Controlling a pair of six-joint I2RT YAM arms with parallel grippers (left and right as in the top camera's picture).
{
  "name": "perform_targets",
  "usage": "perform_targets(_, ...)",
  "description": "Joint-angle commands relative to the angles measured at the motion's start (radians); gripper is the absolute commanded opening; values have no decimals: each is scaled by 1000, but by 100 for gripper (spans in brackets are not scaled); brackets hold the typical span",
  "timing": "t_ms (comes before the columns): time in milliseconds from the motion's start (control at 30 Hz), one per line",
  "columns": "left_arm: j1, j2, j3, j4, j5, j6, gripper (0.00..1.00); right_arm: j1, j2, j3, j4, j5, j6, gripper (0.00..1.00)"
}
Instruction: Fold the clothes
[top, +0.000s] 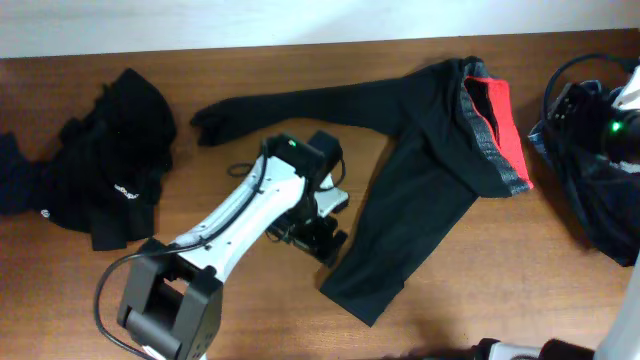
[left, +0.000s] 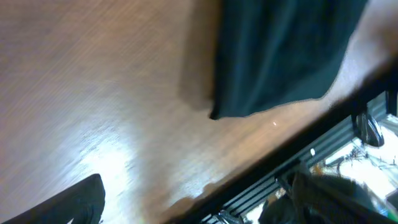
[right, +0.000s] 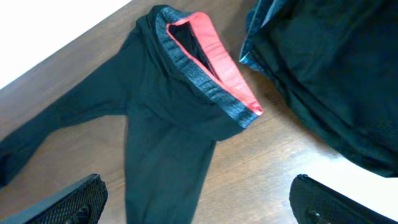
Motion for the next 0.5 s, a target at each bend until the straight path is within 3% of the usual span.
perform_targets(0, -33, -14, -21, 10, 77, 140, 96, -14, 43, 4, 14, -85, -12, 99)
perform_targets(167, -71, -14, -22, 18, 201, 315, 96, -13, 92, 4, 21, -114, -39, 99)
perform_targets(467, -84, -11, -80, 129, 218, 336, 94, -13, 114, 4, 56, -146, -56, 98)
